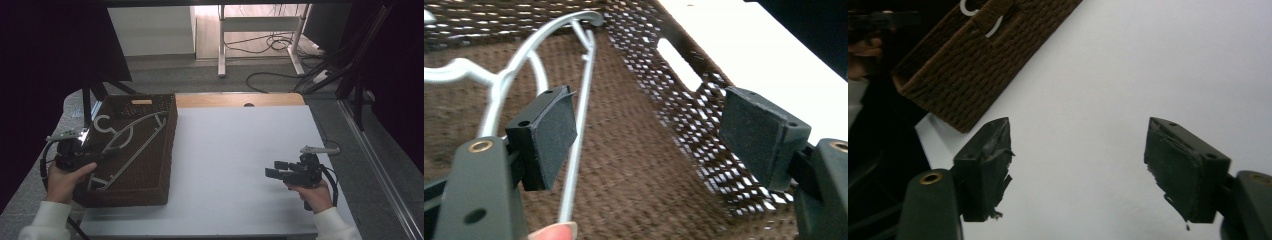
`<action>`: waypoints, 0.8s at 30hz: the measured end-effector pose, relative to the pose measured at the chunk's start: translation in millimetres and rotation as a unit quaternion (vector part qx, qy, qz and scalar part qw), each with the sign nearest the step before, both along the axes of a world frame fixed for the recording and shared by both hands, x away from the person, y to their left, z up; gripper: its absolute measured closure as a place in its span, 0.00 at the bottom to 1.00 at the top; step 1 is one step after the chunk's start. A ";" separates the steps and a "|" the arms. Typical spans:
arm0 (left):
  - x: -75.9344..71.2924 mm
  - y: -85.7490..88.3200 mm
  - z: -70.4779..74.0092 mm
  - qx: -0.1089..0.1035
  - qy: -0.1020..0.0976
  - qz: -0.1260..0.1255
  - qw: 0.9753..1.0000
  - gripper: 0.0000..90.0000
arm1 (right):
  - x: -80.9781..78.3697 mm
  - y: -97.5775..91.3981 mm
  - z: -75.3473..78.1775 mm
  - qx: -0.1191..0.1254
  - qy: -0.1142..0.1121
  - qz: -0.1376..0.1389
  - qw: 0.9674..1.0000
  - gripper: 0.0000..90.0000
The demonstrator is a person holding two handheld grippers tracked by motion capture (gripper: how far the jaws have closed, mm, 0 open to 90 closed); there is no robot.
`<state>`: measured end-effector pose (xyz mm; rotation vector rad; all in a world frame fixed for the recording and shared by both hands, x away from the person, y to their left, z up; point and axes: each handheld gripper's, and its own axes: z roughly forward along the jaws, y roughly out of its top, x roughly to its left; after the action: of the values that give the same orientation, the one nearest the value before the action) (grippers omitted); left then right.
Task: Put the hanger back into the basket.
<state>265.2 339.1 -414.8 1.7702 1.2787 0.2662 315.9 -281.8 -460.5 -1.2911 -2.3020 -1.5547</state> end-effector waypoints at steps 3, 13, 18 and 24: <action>-8.3 -16.5 -0.7 -0.005 -0.004 -0.007 1.000 0.25 | 2.8 1.9 2.6 -0.020 -0.020 -0.003 1.000 0.25; -25.9 -58.1 -5.9 0.015 -0.016 -0.031 0.999 0.26 | 2.4 3.7 14.4 -0.044 -0.060 -0.010 0.997 0.23; -38.4 -74.7 -6.9 0.027 -0.026 -0.034 0.999 0.26 | 1.7 5.9 17.1 -0.056 -0.072 -0.001 0.996 0.22; -45.8 -88.5 -7.7 0.041 -0.032 -0.037 0.998 0.26 | -4.1 8.5 17.8 -0.082 -0.083 0.021 0.993 0.20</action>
<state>219.3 250.7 -422.5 1.8583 1.1690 0.3357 311.9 -273.4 -442.7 -1.1782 -2.5900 -1.5436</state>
